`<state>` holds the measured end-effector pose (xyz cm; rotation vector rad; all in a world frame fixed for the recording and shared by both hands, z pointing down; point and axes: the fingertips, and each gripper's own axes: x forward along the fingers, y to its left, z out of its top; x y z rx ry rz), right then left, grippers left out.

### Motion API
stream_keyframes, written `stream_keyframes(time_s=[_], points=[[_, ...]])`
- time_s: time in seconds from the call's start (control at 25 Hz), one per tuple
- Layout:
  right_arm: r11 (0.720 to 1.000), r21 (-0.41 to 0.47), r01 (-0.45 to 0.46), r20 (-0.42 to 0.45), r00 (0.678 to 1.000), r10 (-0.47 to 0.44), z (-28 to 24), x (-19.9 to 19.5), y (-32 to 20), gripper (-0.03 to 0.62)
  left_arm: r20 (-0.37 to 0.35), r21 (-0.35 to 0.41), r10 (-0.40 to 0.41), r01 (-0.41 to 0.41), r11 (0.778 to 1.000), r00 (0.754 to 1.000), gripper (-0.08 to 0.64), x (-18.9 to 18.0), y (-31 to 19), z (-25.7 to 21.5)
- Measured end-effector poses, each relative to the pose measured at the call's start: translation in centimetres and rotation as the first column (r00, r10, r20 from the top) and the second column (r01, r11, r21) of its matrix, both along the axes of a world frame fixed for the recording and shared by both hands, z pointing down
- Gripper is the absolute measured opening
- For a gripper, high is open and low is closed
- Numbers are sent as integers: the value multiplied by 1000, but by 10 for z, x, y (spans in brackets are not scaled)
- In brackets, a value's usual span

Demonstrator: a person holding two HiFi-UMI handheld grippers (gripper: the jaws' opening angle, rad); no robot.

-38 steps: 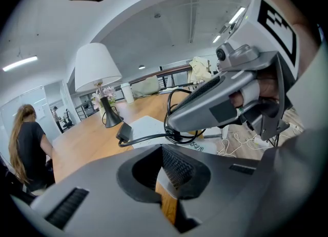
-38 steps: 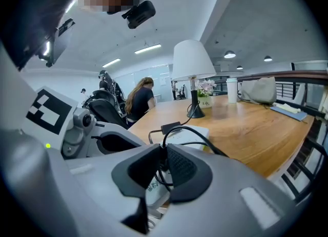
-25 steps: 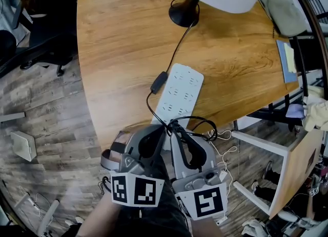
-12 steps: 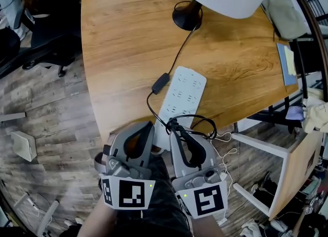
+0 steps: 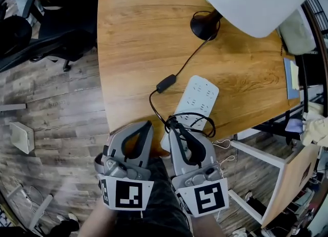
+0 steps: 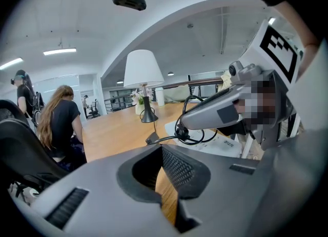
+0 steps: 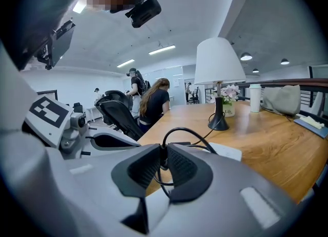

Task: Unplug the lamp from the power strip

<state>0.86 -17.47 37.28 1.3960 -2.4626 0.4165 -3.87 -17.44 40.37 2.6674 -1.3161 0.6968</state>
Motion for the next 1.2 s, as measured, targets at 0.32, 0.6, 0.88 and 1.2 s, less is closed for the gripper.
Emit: stream_keyframes(time_s=[0.32, 0.6, 0.88, 1.2], points=[[999, -31, 41, -5, 999, -41, 2, -19, -19, 54, -6, -5, -44, 44, 999, 999, -5, -19, -11, 0], [996, -58, 73, -23, 997, -75, 6, -38, -31, 55, -26, -1, -74, 74, 997, 997, -5, -32, -16, -6], [992, -75, 103, -34, 994, -106, 8, -53, -39, 57, -33, 1, -111, 111, 994, 993, -5, -47, -18, -8], [985, -91, 145, -40, 988, -149, 13, -69, -39, 57, -32, -1, -156, 156, 988, 987, -5, -63, -16, -8]])
